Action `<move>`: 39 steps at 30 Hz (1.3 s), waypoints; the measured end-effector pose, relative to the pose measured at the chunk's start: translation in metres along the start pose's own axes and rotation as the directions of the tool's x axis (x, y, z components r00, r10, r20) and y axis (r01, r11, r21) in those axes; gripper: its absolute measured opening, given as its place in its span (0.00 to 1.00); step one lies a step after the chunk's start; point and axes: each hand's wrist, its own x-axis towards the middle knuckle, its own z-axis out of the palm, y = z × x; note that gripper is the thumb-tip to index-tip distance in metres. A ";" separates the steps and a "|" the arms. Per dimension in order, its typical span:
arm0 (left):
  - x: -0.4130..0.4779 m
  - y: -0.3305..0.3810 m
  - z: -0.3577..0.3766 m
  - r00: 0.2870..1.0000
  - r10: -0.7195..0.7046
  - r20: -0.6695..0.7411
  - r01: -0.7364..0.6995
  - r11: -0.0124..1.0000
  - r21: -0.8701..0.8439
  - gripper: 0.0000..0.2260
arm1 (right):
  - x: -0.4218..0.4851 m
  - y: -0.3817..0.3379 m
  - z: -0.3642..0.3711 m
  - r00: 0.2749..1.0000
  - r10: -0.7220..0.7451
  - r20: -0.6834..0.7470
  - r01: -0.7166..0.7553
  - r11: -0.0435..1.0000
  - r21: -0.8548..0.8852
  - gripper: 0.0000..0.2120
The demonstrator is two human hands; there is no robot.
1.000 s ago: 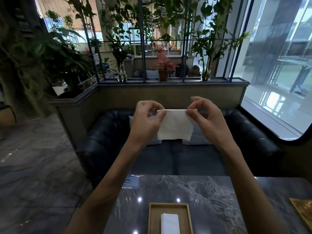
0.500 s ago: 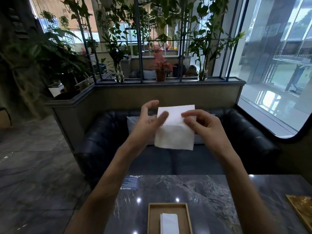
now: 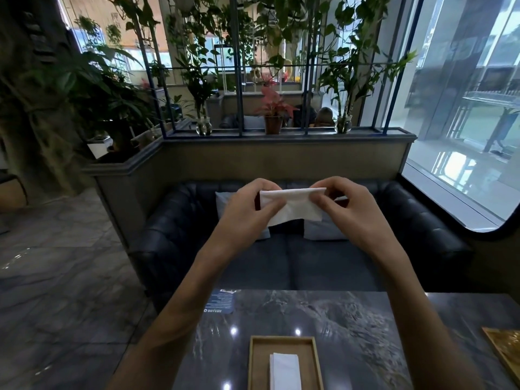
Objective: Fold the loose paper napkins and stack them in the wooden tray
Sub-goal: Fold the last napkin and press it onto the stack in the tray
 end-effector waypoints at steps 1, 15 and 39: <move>0.000 -0.001 0.001 1.000 0.003 -0.022 -0.002 0.999 0.051 0.03 | 0.000 0.000 -0.001 1.000 -0.001 -0.003 0.001 1.000 -0.030 0.04; -0.012 -0.032 0.035 0.752 0.570 -0.332 -0.287 0.736 0.613 0.02 | -0.013 -0.006 0.029 0.926 0.371 0.065 -0.347 0.773 0.531 0.24; -0.054 -0.140 0.078 0.838 -0.521 0.161 0.541 0.755 -0.370 0.06 | -0.052 0.121 0.100 0.839 0.481 0.255 -0.543 0.773 0.329 0.13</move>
